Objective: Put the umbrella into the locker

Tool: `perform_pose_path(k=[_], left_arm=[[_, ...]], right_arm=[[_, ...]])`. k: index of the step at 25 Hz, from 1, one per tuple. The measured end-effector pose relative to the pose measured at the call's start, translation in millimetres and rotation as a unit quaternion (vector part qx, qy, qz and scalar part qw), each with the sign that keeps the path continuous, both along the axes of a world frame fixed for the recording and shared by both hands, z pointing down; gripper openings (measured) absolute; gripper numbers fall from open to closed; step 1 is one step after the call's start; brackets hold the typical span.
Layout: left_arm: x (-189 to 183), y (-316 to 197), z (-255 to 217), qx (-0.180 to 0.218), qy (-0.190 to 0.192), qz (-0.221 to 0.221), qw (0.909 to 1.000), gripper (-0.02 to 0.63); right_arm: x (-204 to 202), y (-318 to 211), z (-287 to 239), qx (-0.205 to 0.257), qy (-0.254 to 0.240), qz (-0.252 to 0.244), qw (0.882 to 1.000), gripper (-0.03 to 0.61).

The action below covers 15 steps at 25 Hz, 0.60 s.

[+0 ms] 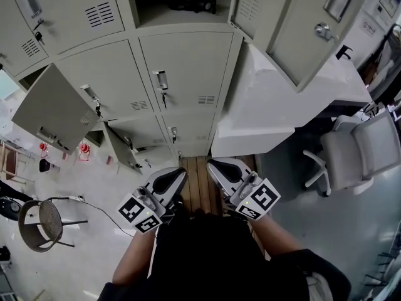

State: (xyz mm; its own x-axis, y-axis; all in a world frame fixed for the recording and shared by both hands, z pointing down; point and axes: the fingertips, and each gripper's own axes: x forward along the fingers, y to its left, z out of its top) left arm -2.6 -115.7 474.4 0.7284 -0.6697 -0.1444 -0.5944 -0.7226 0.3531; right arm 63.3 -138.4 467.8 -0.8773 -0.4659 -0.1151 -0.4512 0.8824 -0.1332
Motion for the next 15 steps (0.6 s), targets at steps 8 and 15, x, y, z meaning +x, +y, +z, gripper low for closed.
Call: perform_pose_path(k=[8,15], left_arm=[[-4.9,5.8,-13.1,-0.005,-0.007,-0.004,1.0000,0.028],[-3.3,13.3,6.3,-0.025,-0.004,-0.002,0.9997,0.028]], right_arm=[[-6.9,-5.6,-0.1,-0.022,-0.020,0.002,1.000,0.011],[-12.3,5.4,10.1,-0.033,-0.024,-0.003,0.999,0.011]])
